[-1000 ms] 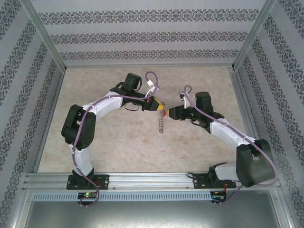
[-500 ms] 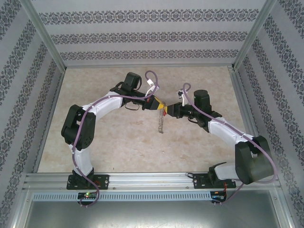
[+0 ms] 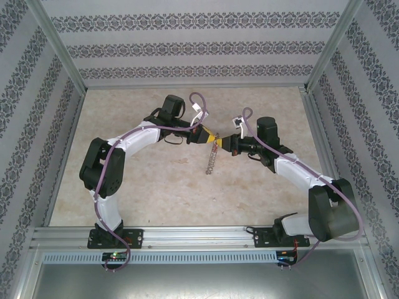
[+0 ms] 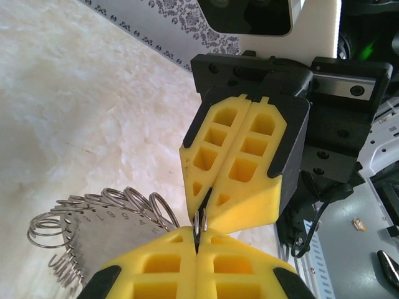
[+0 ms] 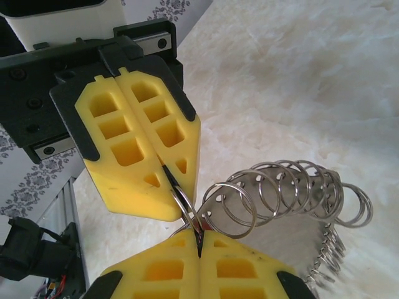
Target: Put the keys on the keyring
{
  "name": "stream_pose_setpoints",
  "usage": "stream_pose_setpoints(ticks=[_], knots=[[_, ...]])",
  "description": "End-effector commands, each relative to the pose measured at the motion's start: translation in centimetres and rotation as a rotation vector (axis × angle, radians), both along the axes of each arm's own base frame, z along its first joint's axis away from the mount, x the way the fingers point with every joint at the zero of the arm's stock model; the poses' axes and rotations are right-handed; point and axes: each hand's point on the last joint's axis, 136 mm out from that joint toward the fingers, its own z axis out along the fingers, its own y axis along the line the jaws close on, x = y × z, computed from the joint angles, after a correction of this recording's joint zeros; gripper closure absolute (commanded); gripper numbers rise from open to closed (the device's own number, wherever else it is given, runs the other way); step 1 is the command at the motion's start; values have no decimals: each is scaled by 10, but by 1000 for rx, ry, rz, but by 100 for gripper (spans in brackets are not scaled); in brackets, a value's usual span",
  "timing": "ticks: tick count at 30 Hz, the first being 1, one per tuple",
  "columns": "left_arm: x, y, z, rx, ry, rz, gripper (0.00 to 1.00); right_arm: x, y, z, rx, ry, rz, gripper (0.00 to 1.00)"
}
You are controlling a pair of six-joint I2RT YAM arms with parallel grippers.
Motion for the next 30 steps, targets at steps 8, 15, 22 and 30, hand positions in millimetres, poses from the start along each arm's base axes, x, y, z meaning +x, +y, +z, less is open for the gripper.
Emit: stream_pose_setpoints(ticks=[8, 15, 22, 30], knots=[[-11, -6, 42, -94, -90, -39, 100, -9, 8, -14, -4, 32, 69, 66], [-11, -5, 42, -94, -93, -37, 100, -5, -24, 3, 44, -8, -12, 67], [-12, -5, 45, -97, -101, -34, 100, -6, -31, 14, 79, -20, -22, 68], [-13, -5, 49, -101, -106, -36, 100, -6, -25, 23, 121, -34, -6, 68]])
